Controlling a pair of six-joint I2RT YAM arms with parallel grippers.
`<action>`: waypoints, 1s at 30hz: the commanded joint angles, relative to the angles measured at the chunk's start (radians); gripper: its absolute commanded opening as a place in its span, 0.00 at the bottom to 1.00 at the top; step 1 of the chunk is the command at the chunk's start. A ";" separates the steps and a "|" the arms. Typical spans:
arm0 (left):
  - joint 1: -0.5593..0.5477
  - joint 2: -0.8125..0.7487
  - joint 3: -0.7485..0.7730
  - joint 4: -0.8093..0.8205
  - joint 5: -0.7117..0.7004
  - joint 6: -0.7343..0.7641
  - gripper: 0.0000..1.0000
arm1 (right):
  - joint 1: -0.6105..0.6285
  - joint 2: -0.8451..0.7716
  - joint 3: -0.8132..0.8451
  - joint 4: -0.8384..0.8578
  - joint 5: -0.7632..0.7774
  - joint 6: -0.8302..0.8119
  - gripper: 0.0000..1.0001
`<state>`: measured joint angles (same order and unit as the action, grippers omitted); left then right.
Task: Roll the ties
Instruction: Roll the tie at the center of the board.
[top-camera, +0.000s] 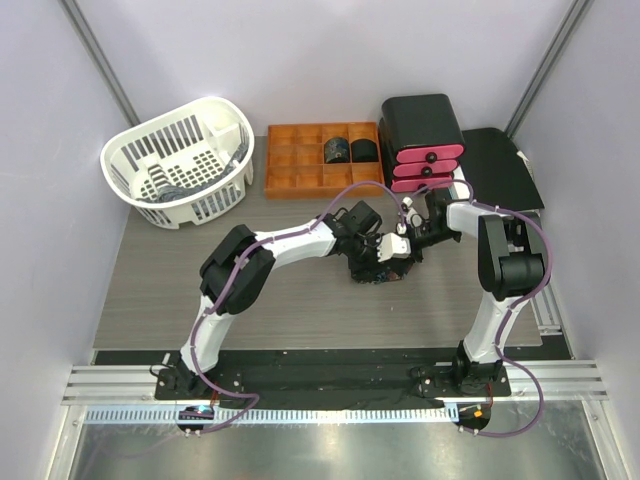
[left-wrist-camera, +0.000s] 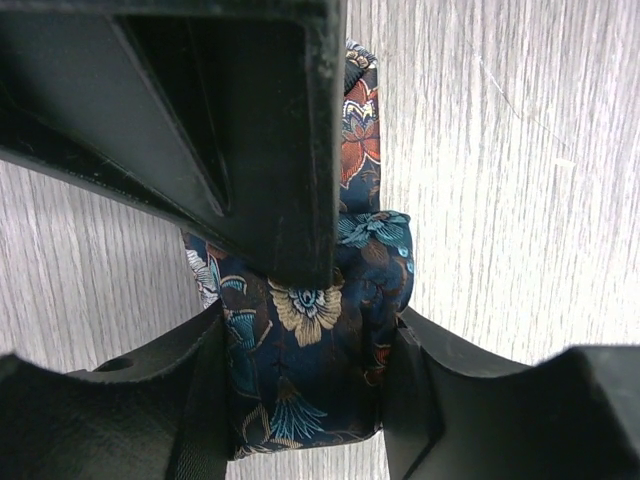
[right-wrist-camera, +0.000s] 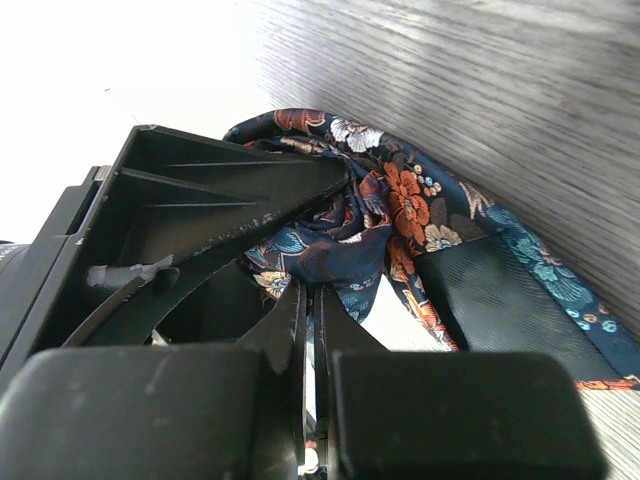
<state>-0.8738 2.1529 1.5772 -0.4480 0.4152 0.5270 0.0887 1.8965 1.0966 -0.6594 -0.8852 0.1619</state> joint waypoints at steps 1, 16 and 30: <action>0.019 0.004 -0.037 -0.110 -0.004 -0.033 0.52 | 0.006 0.045 -0.004 0.064 0.276 -0.032 0.01; 0.016 0.030 0.073 -0.044 0.046 -0.139 0.54 | 0.000 0.078 -0.001 0.064 0.407 -0.012 0.01; 0.013 0.068 0.141 -0.047 0.024 -0.150 0.56 | 0.000 0.095 0.008 0.027 0.466 -0.021 0.01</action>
<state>-0.8684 2.2005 1.6703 -0.4576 0.4465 0.3779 0.0875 1.9198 1.1290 -0.6884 -0.7479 0.2089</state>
